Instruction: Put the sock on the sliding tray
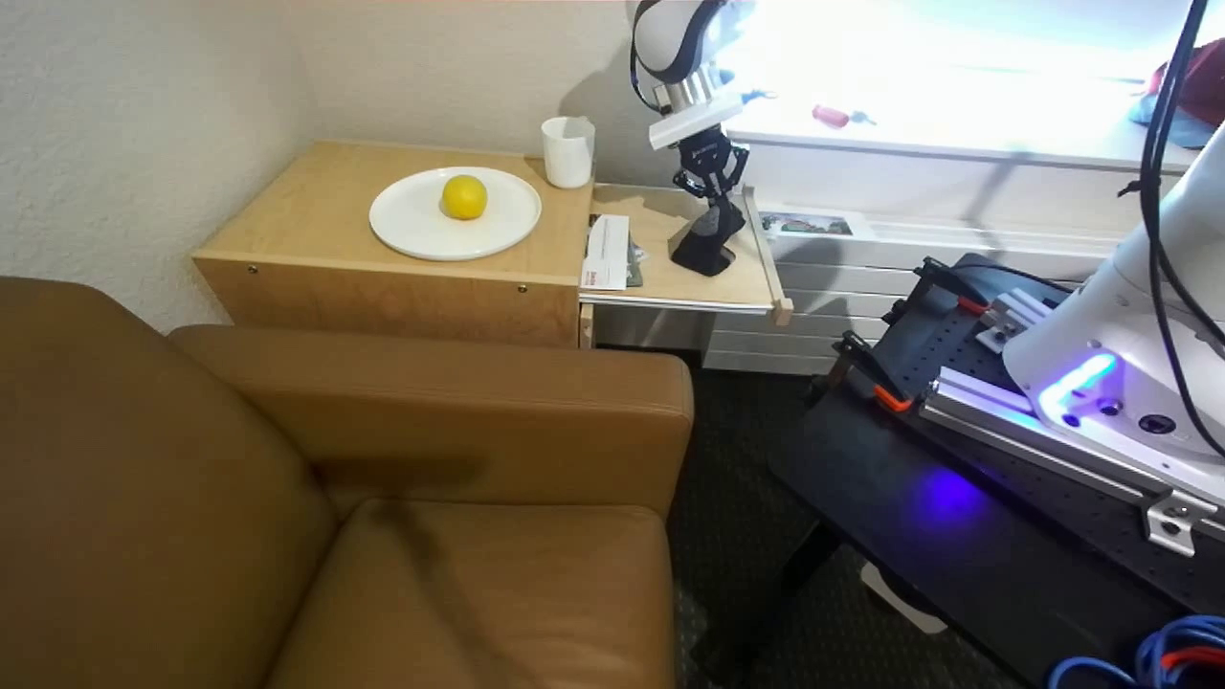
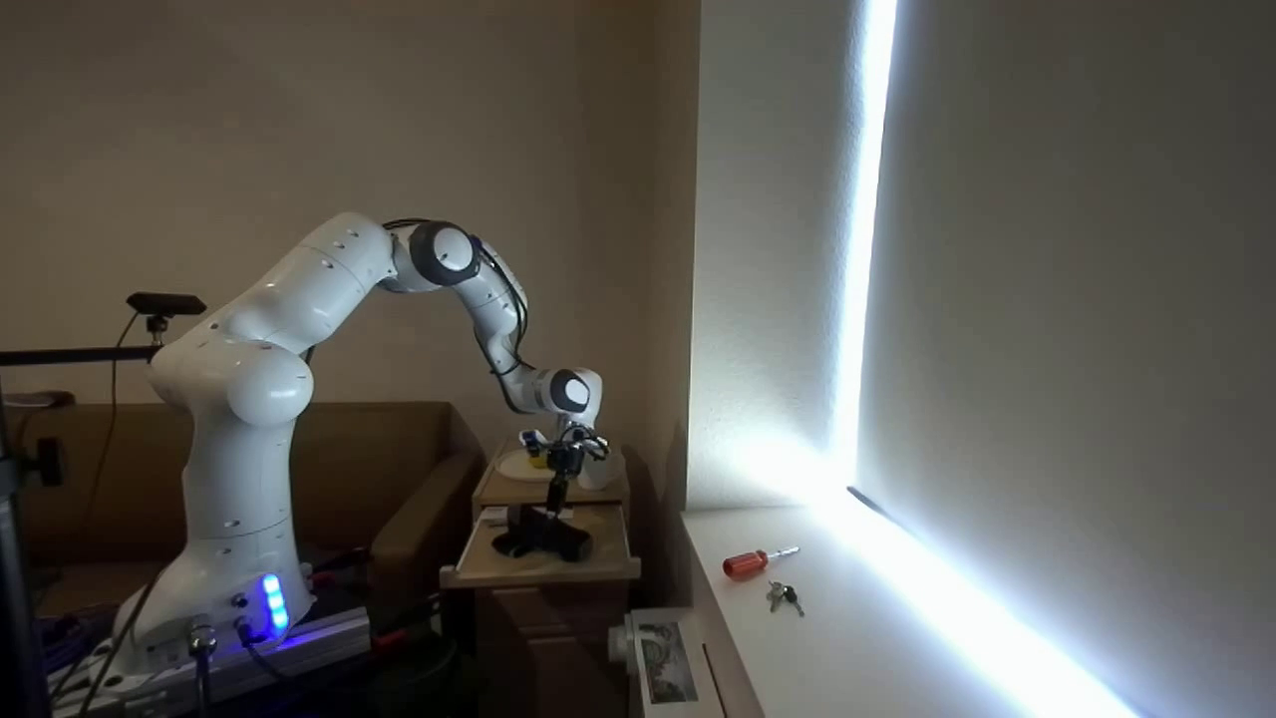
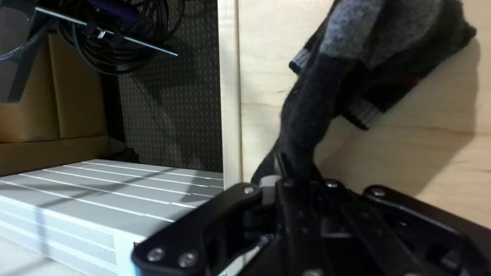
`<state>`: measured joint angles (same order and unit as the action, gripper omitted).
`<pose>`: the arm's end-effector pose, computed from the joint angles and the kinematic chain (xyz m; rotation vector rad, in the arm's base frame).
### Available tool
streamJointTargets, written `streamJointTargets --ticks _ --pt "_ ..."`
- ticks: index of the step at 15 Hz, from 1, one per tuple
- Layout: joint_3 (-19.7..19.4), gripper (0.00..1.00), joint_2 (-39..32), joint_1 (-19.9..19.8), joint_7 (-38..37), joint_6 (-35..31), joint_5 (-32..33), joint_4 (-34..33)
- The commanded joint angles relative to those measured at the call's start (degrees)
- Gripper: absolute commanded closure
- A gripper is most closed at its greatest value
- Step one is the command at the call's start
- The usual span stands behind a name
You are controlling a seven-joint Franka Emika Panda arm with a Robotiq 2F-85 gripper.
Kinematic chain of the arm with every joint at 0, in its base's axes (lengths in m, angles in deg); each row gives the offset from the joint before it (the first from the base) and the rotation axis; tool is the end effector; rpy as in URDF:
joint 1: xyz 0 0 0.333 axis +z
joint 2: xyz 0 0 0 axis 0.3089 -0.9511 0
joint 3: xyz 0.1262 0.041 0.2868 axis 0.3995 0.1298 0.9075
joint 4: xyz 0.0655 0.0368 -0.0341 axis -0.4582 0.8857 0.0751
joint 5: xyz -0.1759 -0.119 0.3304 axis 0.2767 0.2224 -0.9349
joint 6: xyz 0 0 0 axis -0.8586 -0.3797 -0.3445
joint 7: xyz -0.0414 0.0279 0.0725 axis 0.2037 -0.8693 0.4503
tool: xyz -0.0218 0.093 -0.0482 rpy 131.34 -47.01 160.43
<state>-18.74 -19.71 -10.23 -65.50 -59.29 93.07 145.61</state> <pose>0.5917 -0.0113 0.0999 2.4536 -1.1388 -0.5328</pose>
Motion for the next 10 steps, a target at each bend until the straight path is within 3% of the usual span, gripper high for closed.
streamJointTargets --ticks 1,6,10 --pt "0.5 0.62 0.1 -0.5 -0.2 0.7 -1.0 -0.3" --pt "1.8 0.27 7.8 -2.1 4.3 0.6 -3.9 3.4" --pt "1.2 0.01 19.5 -1.8 13.6 6.4 1.6 8.7"
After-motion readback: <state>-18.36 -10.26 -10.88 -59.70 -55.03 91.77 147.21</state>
